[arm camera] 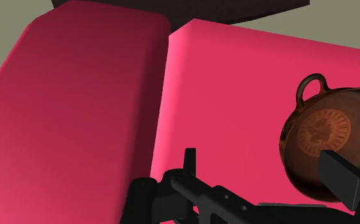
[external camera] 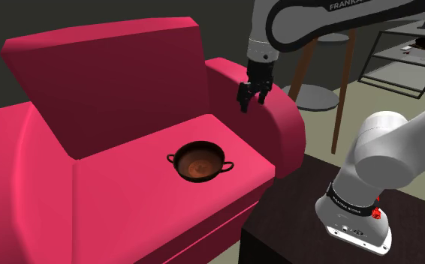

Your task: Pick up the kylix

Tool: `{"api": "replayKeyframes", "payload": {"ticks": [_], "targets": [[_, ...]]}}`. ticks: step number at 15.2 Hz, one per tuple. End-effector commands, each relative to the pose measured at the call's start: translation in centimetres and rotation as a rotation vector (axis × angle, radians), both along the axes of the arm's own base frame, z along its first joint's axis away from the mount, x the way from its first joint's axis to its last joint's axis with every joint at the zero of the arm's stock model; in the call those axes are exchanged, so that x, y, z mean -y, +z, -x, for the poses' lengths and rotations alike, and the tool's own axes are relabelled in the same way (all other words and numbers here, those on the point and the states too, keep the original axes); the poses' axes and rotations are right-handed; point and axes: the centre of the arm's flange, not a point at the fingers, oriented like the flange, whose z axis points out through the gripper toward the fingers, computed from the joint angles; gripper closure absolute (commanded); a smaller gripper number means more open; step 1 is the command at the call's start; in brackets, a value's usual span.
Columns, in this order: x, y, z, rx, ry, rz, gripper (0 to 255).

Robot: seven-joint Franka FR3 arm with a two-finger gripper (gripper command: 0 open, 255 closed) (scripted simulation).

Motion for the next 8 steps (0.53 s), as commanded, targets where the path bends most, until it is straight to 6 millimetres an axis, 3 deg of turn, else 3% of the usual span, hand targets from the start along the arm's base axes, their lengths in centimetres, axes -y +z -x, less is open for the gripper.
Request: {"api": "replayKeyframes", "payload": {"ticks": [1,8], "targets": [[-0.8,-1.9,-1.4,0.004,-0.008,-0.025,0],[-3.8,-8.7,-6.2,0.008,-0.029,-0.109,0]]}}
